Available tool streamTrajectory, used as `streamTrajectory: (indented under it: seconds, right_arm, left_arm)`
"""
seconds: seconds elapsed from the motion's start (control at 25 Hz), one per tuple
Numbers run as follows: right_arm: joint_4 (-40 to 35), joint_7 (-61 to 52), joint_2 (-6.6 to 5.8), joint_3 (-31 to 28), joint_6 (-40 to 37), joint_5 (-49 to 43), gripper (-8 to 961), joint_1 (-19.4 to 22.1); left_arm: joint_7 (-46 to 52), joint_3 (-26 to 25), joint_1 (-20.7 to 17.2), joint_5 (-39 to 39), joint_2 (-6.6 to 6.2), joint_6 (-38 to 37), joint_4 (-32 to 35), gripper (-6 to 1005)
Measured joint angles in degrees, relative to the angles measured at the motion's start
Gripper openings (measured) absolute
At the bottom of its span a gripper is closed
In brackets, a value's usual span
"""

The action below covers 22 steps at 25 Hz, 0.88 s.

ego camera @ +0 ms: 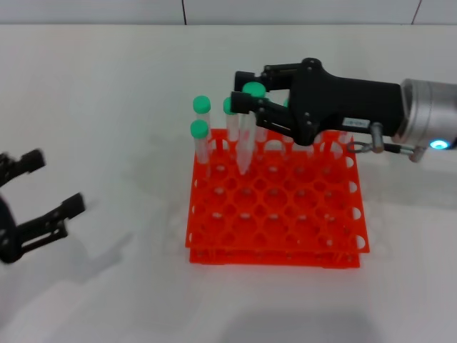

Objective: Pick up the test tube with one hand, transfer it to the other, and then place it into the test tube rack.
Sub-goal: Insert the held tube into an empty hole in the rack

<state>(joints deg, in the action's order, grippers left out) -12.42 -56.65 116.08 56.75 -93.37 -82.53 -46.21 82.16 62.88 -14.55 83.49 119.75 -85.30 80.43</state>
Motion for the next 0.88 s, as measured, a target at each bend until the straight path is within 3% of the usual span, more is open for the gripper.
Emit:
streamTrajectory:
  seconds: [0.16,0.36,0.68,0.88]
  right_arm:
    - [-0.08,-2.01,0.1,0.98,2.04,0.19,301,-2.39]
    - [0.7,-1.41,0.11,1.45,3.6,3.31,306,-3.19]
    - [6.62,6.47,0.11,2.5,6.53,6.39,313,-5.1]
    - [9.99,11.23,0.11,2.11,7.54,7.07,318,-6.08]
  left_arm:
    - [-14.81,-5.77,1.56,-6.1,-0.19,-5.26,-18.66,879]
    - [-17.99,-10.28,3.62,-5.41,-0.31,-8.19,-26.2,879]
    - [-17.75,-12.64,4.29,-2.8,-0.44,-8.93,-28.51,879]
    - [-12.54,-15.82,7.39,4.08,-0.56,-8.97,-28.22,879]
